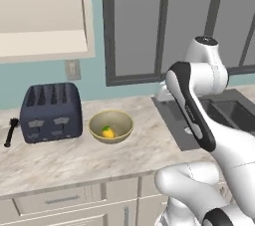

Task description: Move the cup from next to the sink to the open cabinet. Then, move the bowl with the lemon to the fridge to clear the area for faucet cleaning.

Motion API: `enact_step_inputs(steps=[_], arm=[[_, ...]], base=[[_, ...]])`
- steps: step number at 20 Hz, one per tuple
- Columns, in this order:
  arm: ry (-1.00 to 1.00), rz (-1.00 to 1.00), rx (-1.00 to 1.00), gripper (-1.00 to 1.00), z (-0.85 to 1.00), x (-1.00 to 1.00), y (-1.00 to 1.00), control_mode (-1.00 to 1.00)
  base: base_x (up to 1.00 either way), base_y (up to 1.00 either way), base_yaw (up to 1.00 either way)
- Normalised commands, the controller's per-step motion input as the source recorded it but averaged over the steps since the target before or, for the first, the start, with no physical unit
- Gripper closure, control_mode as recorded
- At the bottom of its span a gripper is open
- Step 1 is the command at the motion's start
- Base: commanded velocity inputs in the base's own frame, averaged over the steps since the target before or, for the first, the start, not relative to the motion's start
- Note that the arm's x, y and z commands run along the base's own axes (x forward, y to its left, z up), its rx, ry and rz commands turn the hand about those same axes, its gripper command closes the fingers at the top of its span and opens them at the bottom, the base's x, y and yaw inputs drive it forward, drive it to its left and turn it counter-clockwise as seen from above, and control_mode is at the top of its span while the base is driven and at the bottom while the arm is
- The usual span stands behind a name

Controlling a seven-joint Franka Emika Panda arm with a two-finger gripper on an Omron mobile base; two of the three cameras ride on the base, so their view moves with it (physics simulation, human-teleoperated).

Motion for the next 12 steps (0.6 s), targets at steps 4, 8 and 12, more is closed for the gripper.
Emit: enact_step_inputs(steps=[4,8,12], arm=[[0.0,0.0,0.05,-1.0,-0.05,0.2,0.03,-1.0],[0.0,-0.01,0.31,-1.0,-0.45,0.86,0.0,-1.0],[0.05,-0.01,0.15,-1.0,-0.69,0.94,0.01,-1.0]], base=[[0.59,0.29,0.0],[0.0,0.0,0.0],[0.0,0.0,0.0]])
